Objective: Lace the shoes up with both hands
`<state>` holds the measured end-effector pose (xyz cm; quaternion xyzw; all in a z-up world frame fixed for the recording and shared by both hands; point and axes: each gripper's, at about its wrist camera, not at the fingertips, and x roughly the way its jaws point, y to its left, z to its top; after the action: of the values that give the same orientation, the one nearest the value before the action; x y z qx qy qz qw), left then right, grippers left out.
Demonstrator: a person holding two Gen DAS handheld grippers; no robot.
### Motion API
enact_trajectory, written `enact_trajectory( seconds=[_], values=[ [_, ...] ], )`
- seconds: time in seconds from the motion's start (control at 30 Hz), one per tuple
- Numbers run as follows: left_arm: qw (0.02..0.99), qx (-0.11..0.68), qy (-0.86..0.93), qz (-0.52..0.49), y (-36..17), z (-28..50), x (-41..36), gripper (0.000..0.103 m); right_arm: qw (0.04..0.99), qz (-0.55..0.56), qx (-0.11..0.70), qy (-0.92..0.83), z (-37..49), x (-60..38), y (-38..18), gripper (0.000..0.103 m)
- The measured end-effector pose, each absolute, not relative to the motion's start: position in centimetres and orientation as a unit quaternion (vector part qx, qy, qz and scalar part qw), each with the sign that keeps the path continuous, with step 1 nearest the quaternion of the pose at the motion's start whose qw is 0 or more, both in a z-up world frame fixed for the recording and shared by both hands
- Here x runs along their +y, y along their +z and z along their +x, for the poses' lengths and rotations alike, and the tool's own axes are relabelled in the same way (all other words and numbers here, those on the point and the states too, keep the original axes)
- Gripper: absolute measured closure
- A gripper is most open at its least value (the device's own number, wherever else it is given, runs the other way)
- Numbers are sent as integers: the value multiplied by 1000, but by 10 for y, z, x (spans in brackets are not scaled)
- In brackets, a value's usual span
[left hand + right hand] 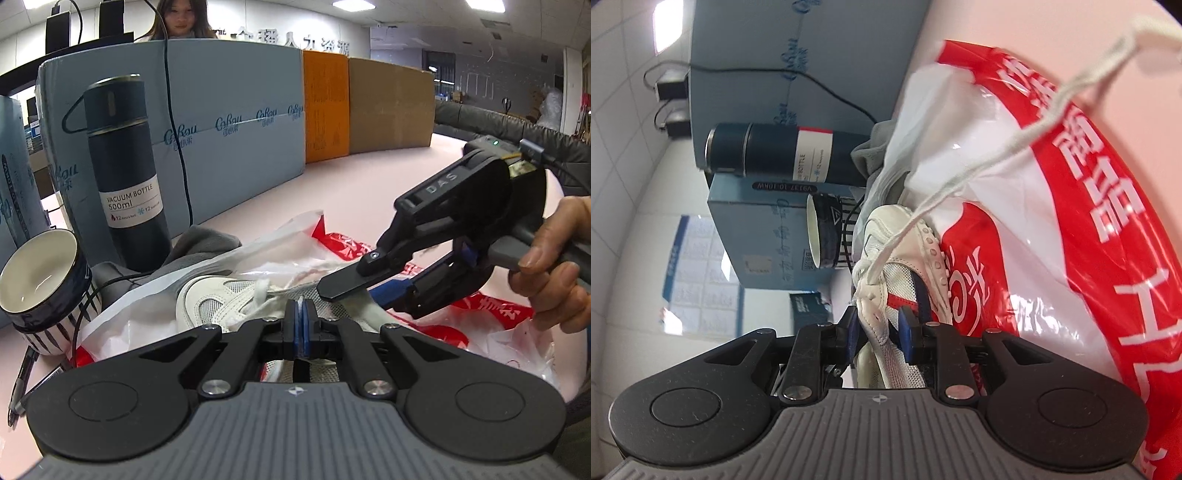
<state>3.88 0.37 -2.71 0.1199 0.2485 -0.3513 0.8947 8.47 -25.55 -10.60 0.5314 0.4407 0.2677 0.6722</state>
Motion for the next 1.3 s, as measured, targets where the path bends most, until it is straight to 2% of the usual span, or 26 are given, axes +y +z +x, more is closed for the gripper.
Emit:
enact_trajectory(
  seconds=[0.27, 0.37, 0.43, 0.47, 0.5, 0.53, 0.6, 0.67, 0.9, 1.07, 1.17, 1.27, 1.3],
  values=[
    [894, 256, -345, 132, -30, 45, -5, 101, 681, 521, 437, 271, 82, -254, -104, 81],
    [898, 258, -331, 131, -29, 43, -3, 92, 685, 520, 428, 278, 82, -255, -100, 77],
    [903, 255, -322, 126, -26, 40, -1, 84, 687, 520, 422, 283, 82, -255, -97, 65],
    [905, 254, -318, 123, -25, 38, 0, 79, 688, 519, 419, 286, 82, -255, -96, 55],
    [908, 250, -311, 124, -23, 34, 1, 67, 689, 519, 416, 288, 81, -255, -95, 46],
    [912, 245, -305, 124, -21, 30, 2, 59, 690, 519, 413, 290, 81, -255, -94, 43],
    [919, 236, -292, 120, -16, 21, 6, 55, 693, 518, 406, 294, 80, -255, -90, 36],
    [926, 230, -278, 113, -12, 13, 10, 53, 695, 521, 400, 293, 78, -257, -89, 33],
    [928, 242, -270, 84, 3, -9, 3, 47, 681, 547, 387, 295, 80, -260, -92, 32],
    [924, 282, -255, 32, 6, -2, -18, 51, 672, 547, 405, 293, 95, -257, -91, 34],
    [926, 296, -235, 7, 6, 3, -30, 56, 675, 529, 420, 296, 103, -253, -87, 36],
    [930, 307, -202, 10, 3, 6, -45, 59, 678, 512, 435, 297, 108, -250, -83, 44],
    [931, 311, -192, 9, 0, 8, -49, 61, 679, 506, 440, 300, 110, -249, -81, 53]
  ],
)
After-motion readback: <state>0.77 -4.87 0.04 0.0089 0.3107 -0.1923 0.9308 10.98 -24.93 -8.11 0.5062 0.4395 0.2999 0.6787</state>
